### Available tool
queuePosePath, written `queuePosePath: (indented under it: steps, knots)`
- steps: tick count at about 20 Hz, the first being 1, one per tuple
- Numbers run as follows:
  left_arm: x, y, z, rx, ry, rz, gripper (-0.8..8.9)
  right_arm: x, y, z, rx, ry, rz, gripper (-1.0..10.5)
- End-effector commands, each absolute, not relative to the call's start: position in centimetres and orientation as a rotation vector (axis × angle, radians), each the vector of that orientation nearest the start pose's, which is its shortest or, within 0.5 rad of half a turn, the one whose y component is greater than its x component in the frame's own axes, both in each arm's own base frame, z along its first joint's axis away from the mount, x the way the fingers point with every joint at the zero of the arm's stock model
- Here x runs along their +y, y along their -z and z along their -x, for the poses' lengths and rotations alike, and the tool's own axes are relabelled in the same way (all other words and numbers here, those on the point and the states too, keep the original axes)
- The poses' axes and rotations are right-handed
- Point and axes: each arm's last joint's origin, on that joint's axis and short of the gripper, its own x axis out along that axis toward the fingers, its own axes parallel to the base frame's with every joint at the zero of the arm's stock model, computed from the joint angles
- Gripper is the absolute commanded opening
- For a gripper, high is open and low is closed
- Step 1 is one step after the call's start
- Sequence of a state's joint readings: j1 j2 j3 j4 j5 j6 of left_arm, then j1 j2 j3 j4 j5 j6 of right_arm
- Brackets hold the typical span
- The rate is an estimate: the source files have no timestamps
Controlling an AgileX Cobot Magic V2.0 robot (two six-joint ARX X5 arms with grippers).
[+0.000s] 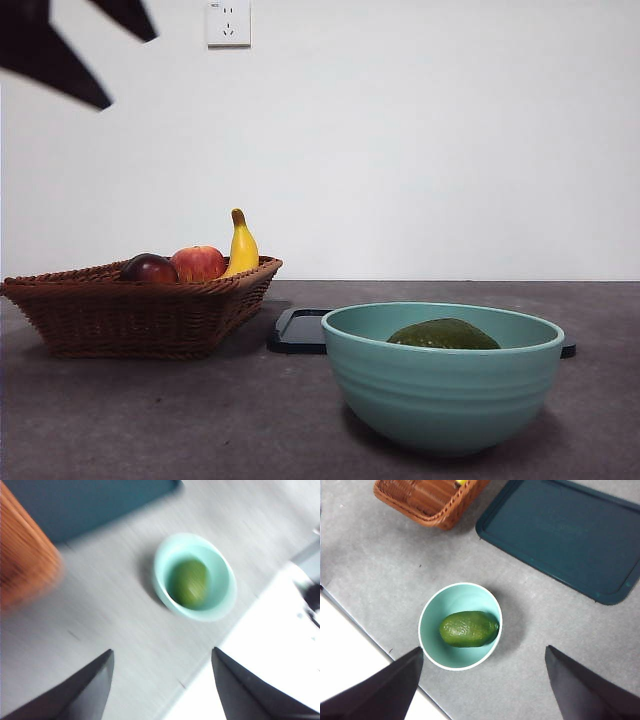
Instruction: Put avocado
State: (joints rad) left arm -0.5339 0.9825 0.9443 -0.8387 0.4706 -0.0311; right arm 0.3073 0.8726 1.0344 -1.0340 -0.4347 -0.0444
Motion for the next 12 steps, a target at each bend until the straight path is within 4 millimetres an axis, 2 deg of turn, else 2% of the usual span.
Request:
queuePosePath:
  steps: [1,8,12]
  knots:
    - [-10.2,-30.0,-14.1,0.935,0.984,0.016,3.11,5.8,-33.5,-14.0,0.884,-0.715,-0.028,3.9]
    - [-10.0,-30.3,-13.5,0.927,1.012,0.013,3.11,6.9,-31.5,-16.8,1.024,-0.712,-0.036,3.9]
    - [-10.0,-30.3,-13.6,0.925,1.012,0.013,3.11,8.7,-29.2,-19.1,1.138,-0.699,0.022,3.8]
